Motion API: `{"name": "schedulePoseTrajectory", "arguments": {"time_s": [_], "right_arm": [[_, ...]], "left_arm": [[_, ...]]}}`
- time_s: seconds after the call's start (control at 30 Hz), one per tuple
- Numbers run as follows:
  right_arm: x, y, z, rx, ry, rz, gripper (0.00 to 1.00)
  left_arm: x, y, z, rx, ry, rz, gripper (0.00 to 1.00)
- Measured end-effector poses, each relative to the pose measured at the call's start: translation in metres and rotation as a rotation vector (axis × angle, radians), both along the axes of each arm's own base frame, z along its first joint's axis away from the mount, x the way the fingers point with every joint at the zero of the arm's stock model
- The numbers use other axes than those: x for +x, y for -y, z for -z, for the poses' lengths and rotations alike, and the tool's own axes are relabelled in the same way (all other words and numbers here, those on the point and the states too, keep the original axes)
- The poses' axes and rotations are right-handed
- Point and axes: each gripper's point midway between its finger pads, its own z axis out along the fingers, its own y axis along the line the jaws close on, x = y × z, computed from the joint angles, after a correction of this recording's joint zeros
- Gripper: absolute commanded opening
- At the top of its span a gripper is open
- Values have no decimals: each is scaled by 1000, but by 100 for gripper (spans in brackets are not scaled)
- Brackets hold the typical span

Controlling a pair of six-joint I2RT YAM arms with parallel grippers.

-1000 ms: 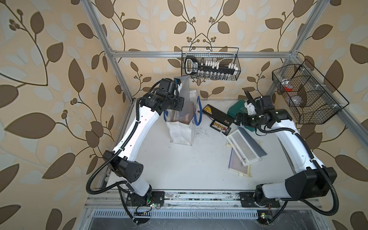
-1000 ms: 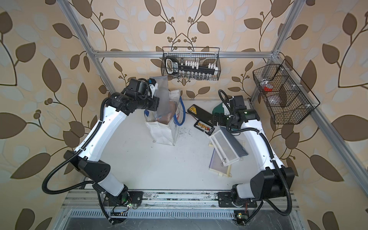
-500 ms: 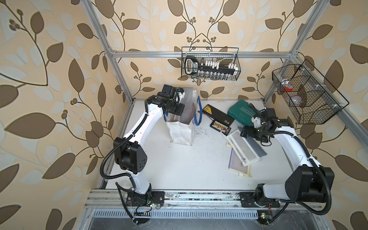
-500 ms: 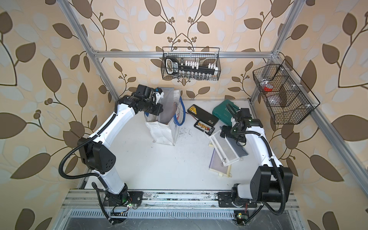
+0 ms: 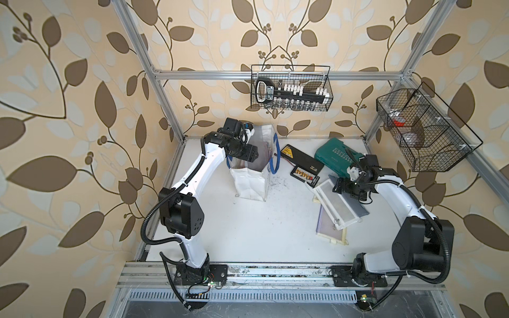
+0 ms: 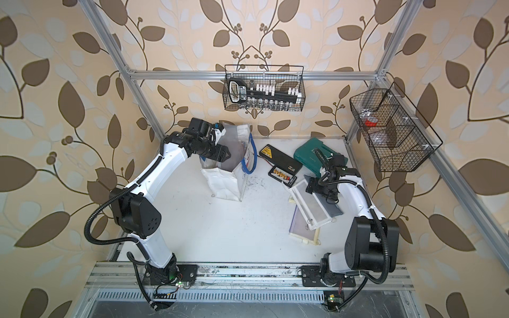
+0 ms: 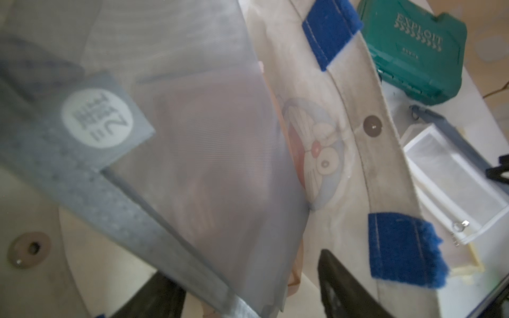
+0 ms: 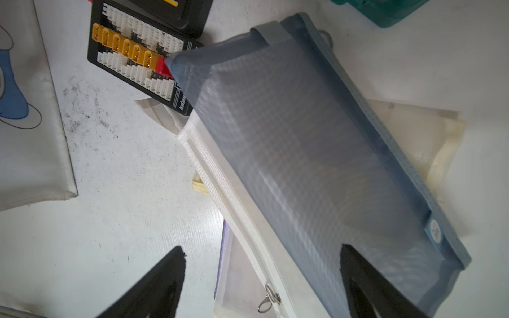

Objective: Put the pencil pouch into the canvas bag
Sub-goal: Pick up the pencil pouch.

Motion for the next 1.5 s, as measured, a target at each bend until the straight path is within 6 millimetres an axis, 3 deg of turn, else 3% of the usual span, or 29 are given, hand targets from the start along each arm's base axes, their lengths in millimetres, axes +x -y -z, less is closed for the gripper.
{"name": "schedulePoseTrajectory", "arguments": {"time_s": [0.1, 0.23, 0.27, 0.4, 0.57, 0.77, 0.93, 1.03, 1.23, 1.33, 1.5], "right_arm": [[2, 4, 10, -20, -23, 1, 82], [5, 11, 20, -57, -42, -3, 74], [6, 12, 23, -67, -47, -7, 68], [9, 16, 35, -88, -72, -18, 29], [12, 19, 37, -102, -72, -20, 1], [12, 18, 26, -104, -46, -18, 0], [10, 8, -9, -117, 33, -44, 0], [11, -2, -41, -141, 117, -74, 0], [12, -29, -108, -132, 256, -125, 0], [11, -63, -144, -85, 312, -187, 0], [-10, -155, -220, 84, 442, -358, 0]], "left_arm": [[-5, -4, -11, -12, 20, -29, 90], [-30, -10, -39, -61, 73, -47, 93], [-37, -10, -47, -77, 87, -47, 93], [-68, -10, -76, -166, 133, -35, 93], [-107, -8, -97, -261, 151, 0, 91], [-133, 3, -110, -392, 135, 26, 86], [-154, 33, -88, -507, 20, 56, 86], [-167, 51, -74, -529, -47, 83, 87], [-185, 77, -74, -586, -103, 153, 99], [-187, 83, -74, -625, -126, 177, 99], [-185, 93, -73, -685, -145, 202, 99]]}}
